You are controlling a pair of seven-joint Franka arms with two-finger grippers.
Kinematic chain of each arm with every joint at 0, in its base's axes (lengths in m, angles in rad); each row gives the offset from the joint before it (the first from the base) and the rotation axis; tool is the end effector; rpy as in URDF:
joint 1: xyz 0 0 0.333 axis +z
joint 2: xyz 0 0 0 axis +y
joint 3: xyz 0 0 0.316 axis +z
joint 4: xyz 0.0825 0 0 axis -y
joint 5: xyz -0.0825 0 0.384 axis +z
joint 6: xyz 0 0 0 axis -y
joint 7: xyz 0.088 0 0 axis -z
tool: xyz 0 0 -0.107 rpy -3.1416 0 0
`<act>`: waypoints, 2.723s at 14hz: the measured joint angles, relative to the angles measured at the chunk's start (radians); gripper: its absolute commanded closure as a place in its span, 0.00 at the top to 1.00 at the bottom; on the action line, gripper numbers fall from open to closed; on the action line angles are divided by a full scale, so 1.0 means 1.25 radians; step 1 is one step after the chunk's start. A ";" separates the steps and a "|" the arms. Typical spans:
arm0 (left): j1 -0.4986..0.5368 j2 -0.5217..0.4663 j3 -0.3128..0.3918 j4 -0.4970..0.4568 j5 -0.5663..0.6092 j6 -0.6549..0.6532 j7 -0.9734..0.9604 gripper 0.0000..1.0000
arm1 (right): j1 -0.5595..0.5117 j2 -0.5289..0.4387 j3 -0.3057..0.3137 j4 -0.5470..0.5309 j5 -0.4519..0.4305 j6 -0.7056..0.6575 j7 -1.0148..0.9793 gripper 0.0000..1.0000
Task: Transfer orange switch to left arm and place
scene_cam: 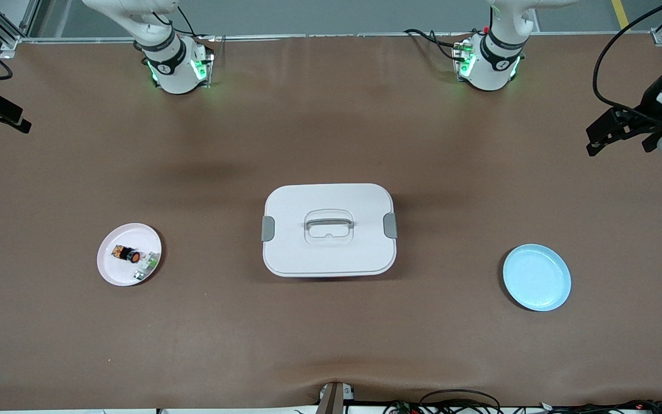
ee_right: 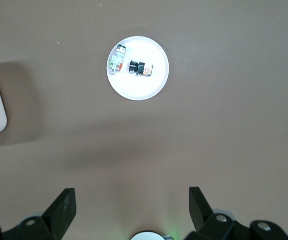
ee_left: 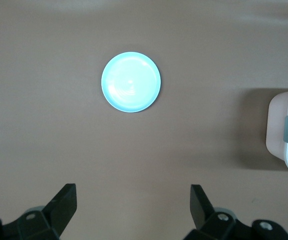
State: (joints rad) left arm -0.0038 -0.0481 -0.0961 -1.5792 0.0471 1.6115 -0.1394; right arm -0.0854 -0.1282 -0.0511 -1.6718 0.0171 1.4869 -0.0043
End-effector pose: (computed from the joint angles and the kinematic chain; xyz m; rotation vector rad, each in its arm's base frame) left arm 0.5416 -0.0508 0.6507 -3.0964 -0.0610 -0.1329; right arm 0.5002 -0.0685 0.6380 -3.1062 0.2032 0.0857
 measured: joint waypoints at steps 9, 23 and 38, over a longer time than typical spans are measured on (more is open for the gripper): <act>-0.003 0.002 -0.001 0.022 0.000 -0.004 0.000 1.00 | 0.000 0.012 0.000 0.000 0.000 0.000 0.004 1.00; 0.001 0.021 -0.001 0.031 0.000 -0.035 0.000 1.00 | 0.004 0.272 0.005 -0.080 0.002 0.323 0.348 1.00; 0.002 0.031 0.000 0.031 0.000 -0.036 0.001 1.00 | 0.000 0.453 0.001 -0.148 0.002 0.589 0.378 1.00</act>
State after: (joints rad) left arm -0.0017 -0.0099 -0.0959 -1.5400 0.0470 1.5664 -0.1383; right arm -0.0852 0.4386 -0.0493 -1.8571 0.0201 2.2238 0.4681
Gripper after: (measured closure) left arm 0.000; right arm 0.000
